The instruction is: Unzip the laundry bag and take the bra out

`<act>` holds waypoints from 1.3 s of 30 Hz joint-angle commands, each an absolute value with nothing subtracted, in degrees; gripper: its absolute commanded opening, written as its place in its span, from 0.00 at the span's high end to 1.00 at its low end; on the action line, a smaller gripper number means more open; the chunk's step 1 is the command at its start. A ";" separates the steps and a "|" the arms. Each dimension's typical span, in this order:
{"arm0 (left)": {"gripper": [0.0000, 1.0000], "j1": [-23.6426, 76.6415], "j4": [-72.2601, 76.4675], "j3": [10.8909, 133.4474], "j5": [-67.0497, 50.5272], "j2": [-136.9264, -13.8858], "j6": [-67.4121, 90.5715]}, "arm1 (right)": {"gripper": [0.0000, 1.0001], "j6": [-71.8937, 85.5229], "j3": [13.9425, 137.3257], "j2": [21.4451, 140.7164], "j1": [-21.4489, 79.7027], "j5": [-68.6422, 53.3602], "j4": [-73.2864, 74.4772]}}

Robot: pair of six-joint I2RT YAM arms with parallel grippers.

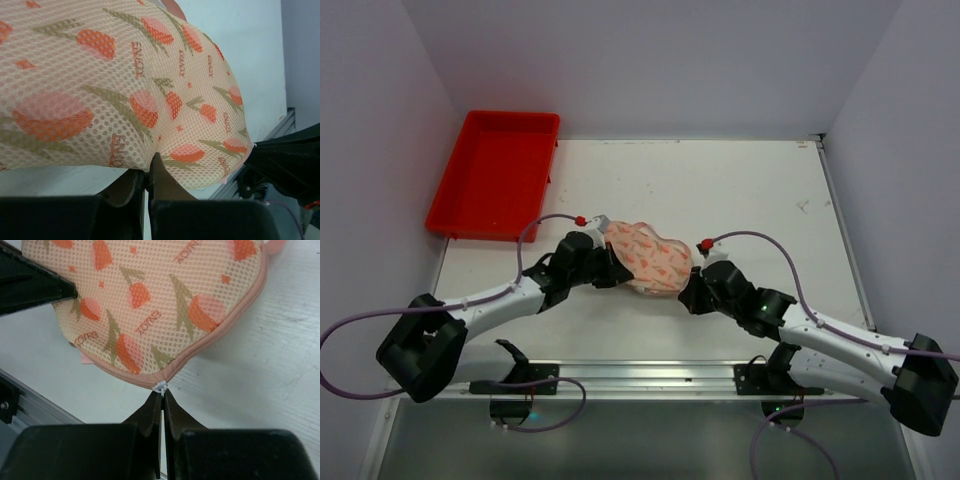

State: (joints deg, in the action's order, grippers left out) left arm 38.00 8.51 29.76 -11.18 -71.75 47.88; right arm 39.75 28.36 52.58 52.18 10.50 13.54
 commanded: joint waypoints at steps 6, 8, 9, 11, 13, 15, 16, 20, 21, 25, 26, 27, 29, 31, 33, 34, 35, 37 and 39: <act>0.62 33.58 1.06 44.99 -8.53 -81.29 34.80 | 1.00 41.74 36.29 67.28 57.12 2.72 4.23; 0.14 33.31 0.44 45.35 -8.35 -80.60 38.12 | 1.00 43.67 39.44 71.43 58.35 1.59 0.63; 0.03 33.40 0.18 44.92 -7.04 -78.51 39.45 | 1.00 44.29 40.33 75.20 58.62 1.32 -0.17; 0.00 33.31 -4.27 43.69 -4.32 -75.34 44.09 | 1.00 45.08 42.87 78.56 59.41 1.23 -4.21; 0.00 33.31 -6.84 40.71 -0.45 -69.19 47.01 | 1.00 45.53 44.73 82.77 59.68 1.75 -5.62; 0.00 33.40 -10.19 36.58 4.28 -62.42 51.31 | 1.00 45.61 46.67 84.89 59.77 2.28 -6.50; 0.00 33.40 -10.54 35.00 4.92 -60.14 52.37 | 1.00 45.62 47.10 86.21 59.77 2.63 -7.37; 0.02 33.75 -8.20 26.13 2.39 -52.40 58.17 | 1.00 45.61 47.55 87.80 59.77 3.69 -9.05; 0.03 33.75 -6.78 24.89 0.28 -52.30 58.88 | 1.00 45.62 47.72 88.06 59.85 3.78 -9.23; 0.09 34.89 2.97 21.80 -4.83 -54.92 60.99 | 1.00 45.53 48.16 89.03 59.77 3.69 -9.76; 0.12 35.85 5.08 22.14 -5.09 -56.76 61.26 | 1.00 45.44 48.16 89.21 59.77 3.69 -9.76; 0.14 36.38 5.71 22.50 -4.58 -57.65 61.52 | 1.00 45.53 48.08 89.38 59.77 3.60 -9.93; 0.21 37.87 7.02 23.55 -3.52 -60.71 61.79 | 1.00 45.61 47.82 89.30 59.77 3.43 -10.28; 0.25 38.41 8.78 23.91 -2.81 -62.66 61.79 | 1.00 45.79 47.46 88.86 59.77 3.34 -10.55; 0.41 38.50 11.51 23.73 -2.29 -64.59 62.14 | 1.00 45.97 46.85 87.99 59.77 2.90 -10.02; 0.49 38.50 12.04 23.64 -1.76 -65.03 62.14 | 1.00 46.05 46.50 87.37 59.77 2.81 -8.98; 0.66 38.50 12.21 23.73 -1.15 -65.56 62.14 | 1.00 46.58 44.93 86.58 59.77 2.90 -8.62; 0.85 38.41 12.22 23.73 -0.44 -65.74 61.79 | 1.00 47.02 41.07 83.17 59.77 3.25 -7.74; 1.00 38.32 11.43 24.08 -0.26 -65.65 60.91 | 1.00 46.50 38.86 80.43 59.50 5.44 -5.90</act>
